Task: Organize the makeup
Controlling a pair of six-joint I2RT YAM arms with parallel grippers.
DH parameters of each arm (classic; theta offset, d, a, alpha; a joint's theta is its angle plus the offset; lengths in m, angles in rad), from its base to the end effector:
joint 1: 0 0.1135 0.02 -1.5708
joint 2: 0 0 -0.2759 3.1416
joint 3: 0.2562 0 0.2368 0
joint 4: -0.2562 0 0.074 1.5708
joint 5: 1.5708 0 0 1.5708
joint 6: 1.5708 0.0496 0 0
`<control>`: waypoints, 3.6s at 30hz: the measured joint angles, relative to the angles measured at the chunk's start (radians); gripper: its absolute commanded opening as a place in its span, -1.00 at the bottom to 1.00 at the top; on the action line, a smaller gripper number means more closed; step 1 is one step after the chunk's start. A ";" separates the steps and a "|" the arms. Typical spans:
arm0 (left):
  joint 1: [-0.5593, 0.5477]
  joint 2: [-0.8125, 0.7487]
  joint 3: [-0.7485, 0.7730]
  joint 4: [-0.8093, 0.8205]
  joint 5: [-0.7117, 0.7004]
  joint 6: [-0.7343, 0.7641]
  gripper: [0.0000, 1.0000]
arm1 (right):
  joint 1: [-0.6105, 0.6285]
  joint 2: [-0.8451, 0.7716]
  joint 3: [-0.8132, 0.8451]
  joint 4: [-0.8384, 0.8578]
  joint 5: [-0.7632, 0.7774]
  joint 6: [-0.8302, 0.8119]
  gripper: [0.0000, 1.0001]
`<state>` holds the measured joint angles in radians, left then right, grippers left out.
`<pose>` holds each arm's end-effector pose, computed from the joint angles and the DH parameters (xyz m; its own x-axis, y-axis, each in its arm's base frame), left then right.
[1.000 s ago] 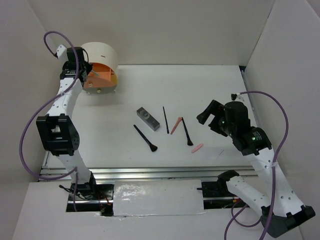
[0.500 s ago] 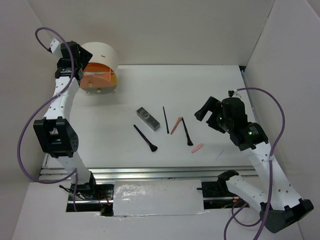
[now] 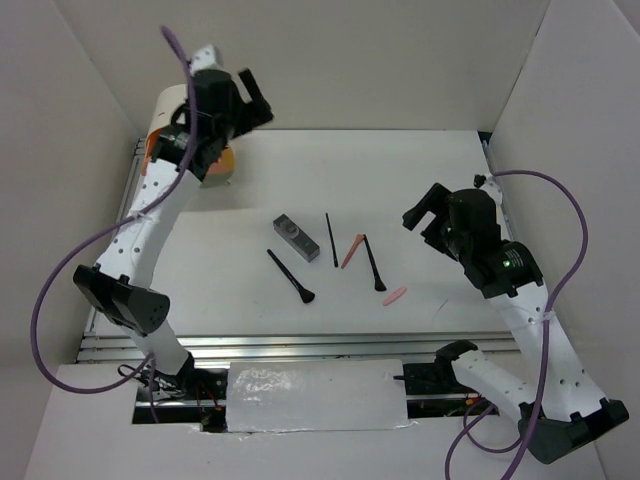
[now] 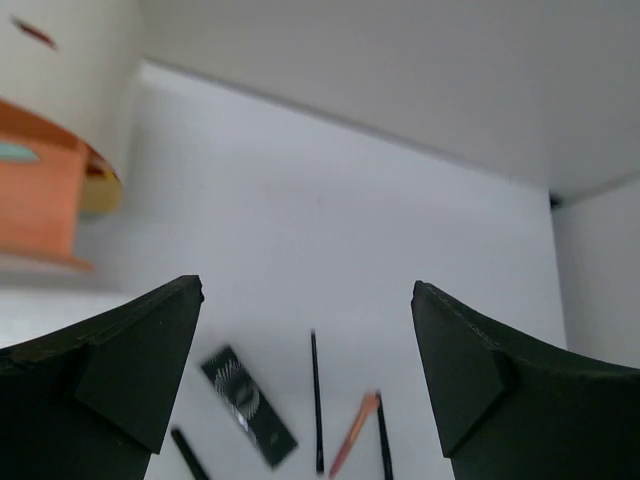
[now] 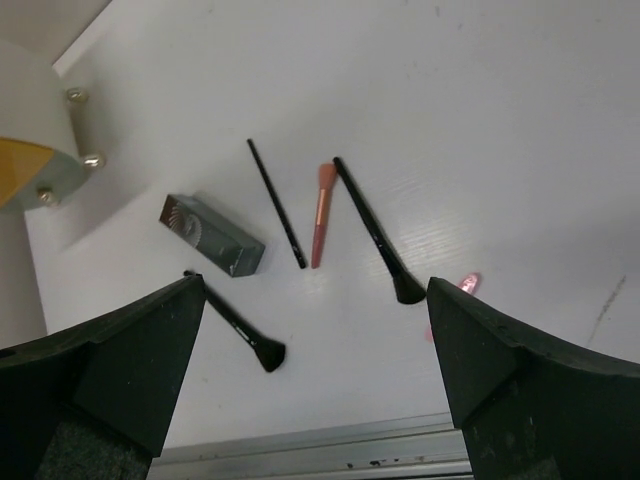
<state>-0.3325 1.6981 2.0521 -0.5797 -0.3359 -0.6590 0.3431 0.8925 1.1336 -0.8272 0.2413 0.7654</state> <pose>0.3521 -0.1043 0.4958 -0.1700 -0.5529 -0.8157 -0.1260 0.8332 -0.5385 0.1516 0.0416 0.3737 -0.4720 0.5458 -0.6923 0.2605 0.8366 0.4819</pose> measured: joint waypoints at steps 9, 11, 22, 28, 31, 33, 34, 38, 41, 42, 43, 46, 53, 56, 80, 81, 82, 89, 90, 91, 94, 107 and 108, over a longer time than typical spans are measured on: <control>-0.448 0.003 -0.274 -0.154 -0.027 0.029 0.99 | -0.026 -0.037 0.002 -0.140 0.211 0.093 1.00; -0.508 0.018 -0.306 -0.154 -0.013 0.032 0.99 | -0.042 -0.043 0.011 -0.175 0.241 0.104 1.00; -0.558 0.129 -0.240 -0.197 -0.005 0.034 0.98 | -0.080 -0.022 -0.346 -0.129 0.055 0.189 0.60; -0.558 0.128 -0.233 -0.217 -0.028 0.053 0.98 | -0.080 0.007 -0.494 -0.053 -0.023 0.241 0.47; -0.558 0.119 -0.251 -0.221 -0.031 0.054 0.99 | -0.080 0.050 -0.500 0.007 -0.035 0.245 0.43; -0.558 0.107 -0.276 -0.222 -0.035 0.054 0.99 | -0.080 0.079 -0.502 0.046 -0.041 0.245 0.41; -0.558 0.099 -0.290 -0.224 -0.037 0.053 0.99 | -0.080 0.096 -0.502 0.064 -0.043 0.245 0.40; -0.558 0.081 -0.323 -0.234 -0.045 0.053 0.99 | -0.079 0.183 -0.503 0.117 -0.050 0.245 0.37; -0.558 0.066 -0.334 -0.238 -0.052 0.053 0.99 | -0.077 0.237 -0.505 0.140 -0.058 0.246 0.38; -0.558 0.060 -0.338 -0.238 -0.055 0.053 0.99 | -0.075 0.248 -0.505 0.146 -0.060 0.248 0.37; -0.558 0.054 -0.342 -0.239 -0.057 0.052 0.99 | -0.074 0.260 -0.505 0.153 -0.061 0.249 0.37; -0.558 0.032 -0.364 -0.236 -0.062 0.052 0.99 | -0.068 0.293 -0.506 0.174 -0.064 0.252 0.37; -0.558 0.019 -0.402 -0.235 -0.061 0.050 0.99 | -0.049 0.377 -0.505 0.203 -0.063 0.260 0.37; -0.558 0.019 -0.410 -0.236 -0.061 0.050 0.99 | -0.036 0.422 -0.495 0.198 -0.055 0.269 0.36; -0.514 -0.014 -0.496 -0.204 -0.034 0.054 0.99 | -0.007 0.491 -0.449 0.150 -0.024 0.261 -0.79; -0.514 -0.014 -0.499 -0.204 -0.031 0.054 0.99 | -0.007 0.491 -0.449 0.152 -0.028 0.257 -0.79; -0.514 -0.014 -0.502 -0.203 -0.028 0.054 0.99 | -0.007 0.491 -0.449 0.154 -0.032 0.254 -0.81; -0.514 -0.044 -0.529 -0.169 0.021 0.067 0.99 | 0.000 0.460 -0.455 0.212 -0.114 0.252 -1.00; -0.514 -0.054 -0.536 -0.159 0.034 0.077 0.99 | 0.002 0.443 -0.455 0.220 -0.125 0.251 -1.00; -0.514 -0.063 -0.543 -0.146 0.054 0.082 0.99 | 0.004 0.423 -0.455 0.227 -0.130 0.251 -1.00; -0.514 -0.090 -0.576 -0.097 0.118 0.101 0.99 | 0.005 0.367 -0.454 0.234 -0.134 0.248 -1.00; -0.488 -0.084 -0.616 0.116 0.665 0.119 0.95 | 0.018 0.164 -0.227 0.150 -0.145 0.231 -1.00; -0.486 -0.074 -0.616 0.135 0.708 0.105 0.94 | 0.020 0.154 -0.204 0.150 -0.149 0.230 -1.00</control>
<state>-0.8185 1.6241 1.4361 -0.4446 0.3717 -0.5537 0.3634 1.0470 0.9298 -0.6773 0.0921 0.9951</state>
